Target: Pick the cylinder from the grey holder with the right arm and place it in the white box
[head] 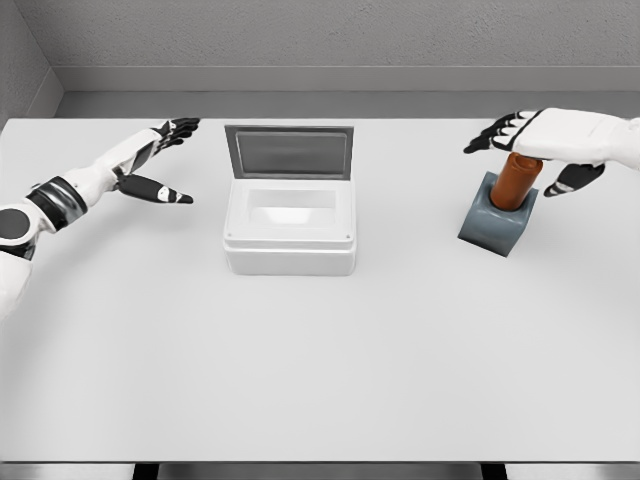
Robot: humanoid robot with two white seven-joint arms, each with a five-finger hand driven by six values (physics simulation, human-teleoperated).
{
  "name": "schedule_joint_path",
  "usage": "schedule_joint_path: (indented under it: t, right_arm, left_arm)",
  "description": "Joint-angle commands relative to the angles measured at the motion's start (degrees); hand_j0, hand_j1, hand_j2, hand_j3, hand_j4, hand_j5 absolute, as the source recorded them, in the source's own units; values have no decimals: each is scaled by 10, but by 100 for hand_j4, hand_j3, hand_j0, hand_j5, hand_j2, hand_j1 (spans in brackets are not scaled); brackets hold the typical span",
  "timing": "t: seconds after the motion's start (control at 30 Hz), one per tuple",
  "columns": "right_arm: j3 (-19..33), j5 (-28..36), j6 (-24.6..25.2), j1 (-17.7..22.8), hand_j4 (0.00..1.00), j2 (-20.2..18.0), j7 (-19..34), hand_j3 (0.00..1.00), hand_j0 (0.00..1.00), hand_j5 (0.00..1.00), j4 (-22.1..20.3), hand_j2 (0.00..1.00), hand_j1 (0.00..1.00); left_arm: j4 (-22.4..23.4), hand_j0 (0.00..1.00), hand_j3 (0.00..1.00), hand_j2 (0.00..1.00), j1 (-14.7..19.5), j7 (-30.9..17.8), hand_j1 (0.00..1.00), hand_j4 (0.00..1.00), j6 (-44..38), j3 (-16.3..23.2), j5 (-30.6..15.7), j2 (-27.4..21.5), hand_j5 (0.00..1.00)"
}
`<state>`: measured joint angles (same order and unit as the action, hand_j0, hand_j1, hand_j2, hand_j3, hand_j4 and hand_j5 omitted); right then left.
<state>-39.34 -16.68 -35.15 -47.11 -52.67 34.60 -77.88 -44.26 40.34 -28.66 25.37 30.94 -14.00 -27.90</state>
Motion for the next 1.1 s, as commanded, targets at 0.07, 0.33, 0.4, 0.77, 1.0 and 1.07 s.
schedule_joint_path:
  t: [0.07, 0.33, 0.4, 0.77, 1.0, 1.07]
  right_arm:
    - [-1, -14, 2, 0, 100, -6, 4, 100, 100, 100, 0, 100, 100]
    - [2, -14, 2, 0, 100, 1, 4, 100, 100, 100, -3, 100, 100]
    - [2, -14, 2, 0, 100, 3, 4, 100, 100, 100, -2, 100, 100]
    - [15, -16, 2, -1, 100, 29, 4, 100, 100, 100, 47, 100, 100]
    - [30, -17, 2, -4, 100, 51, 4, 100, 100, 100, 96, 100, 100]
    - [30, -18, 2, -4, 100, 54, 4, 100, 100, 100, 97, 100, 100]
  left_arm:
    - [0, 100, 100, 100, 0, 0, 100, 100, -1, -1, -2, 0, 100]
    - [-1, 100, 100, 100, 0, 0, 100, 100, -1, -1, -2, 1, 100]
    - [-1, 100, 100, 100, 0, 0, 100, 100, -1, 0, -2, 1, 100]
    - [-1, 100, 100, 100, 1, -1, 100, 100, -1, 1, -2, 4, 100]
    - [-1, 100, 100, 100, 1, -1, 100, 100, -1, 0, -2, 4, 100]
    - [-1, 100, 100, 100, 1, -1, 100, 100, -1, 0, -2, 4, 100]
